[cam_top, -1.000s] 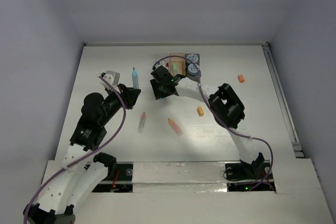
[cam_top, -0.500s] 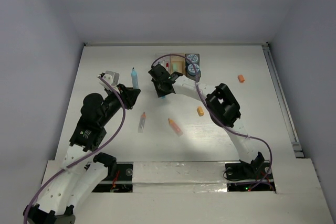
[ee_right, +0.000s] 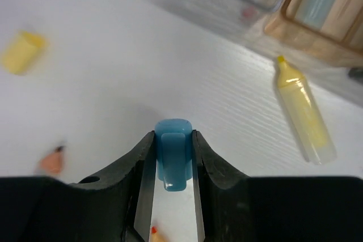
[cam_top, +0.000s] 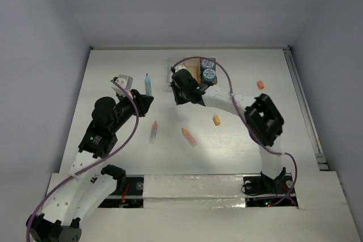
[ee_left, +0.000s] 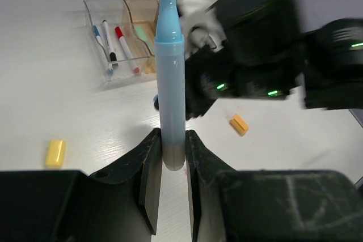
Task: Sort the stationery into containers
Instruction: Pick up the pen cap from the center of the board, then close the pen cap on the pen.
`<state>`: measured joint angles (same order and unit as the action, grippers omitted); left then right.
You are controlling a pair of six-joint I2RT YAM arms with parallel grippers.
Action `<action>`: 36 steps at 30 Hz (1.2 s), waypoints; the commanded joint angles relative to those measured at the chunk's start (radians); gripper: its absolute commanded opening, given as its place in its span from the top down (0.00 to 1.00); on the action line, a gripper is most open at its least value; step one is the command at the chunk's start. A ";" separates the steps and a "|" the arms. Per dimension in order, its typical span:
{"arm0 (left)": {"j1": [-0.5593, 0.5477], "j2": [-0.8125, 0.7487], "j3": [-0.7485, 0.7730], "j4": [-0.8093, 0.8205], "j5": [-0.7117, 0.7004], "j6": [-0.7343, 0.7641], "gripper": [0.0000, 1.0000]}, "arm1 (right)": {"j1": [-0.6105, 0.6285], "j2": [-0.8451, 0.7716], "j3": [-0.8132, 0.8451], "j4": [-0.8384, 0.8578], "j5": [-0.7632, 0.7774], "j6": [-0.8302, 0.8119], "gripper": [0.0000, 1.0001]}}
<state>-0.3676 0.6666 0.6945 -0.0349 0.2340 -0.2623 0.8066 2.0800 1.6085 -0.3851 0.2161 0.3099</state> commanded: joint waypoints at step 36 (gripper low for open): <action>-0.005 0.056 0.034 0.064 0.088 0.011 1.00 | 0.082 -0.370 -0.035 0.670 -0.236 0.209 1.00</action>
<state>-0.3676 0.7376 0.6945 -0.0269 0.3202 -0.2623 0.8841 1.7096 1.5311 0.2543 -0.0338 0.5350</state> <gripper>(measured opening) 0.158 0.330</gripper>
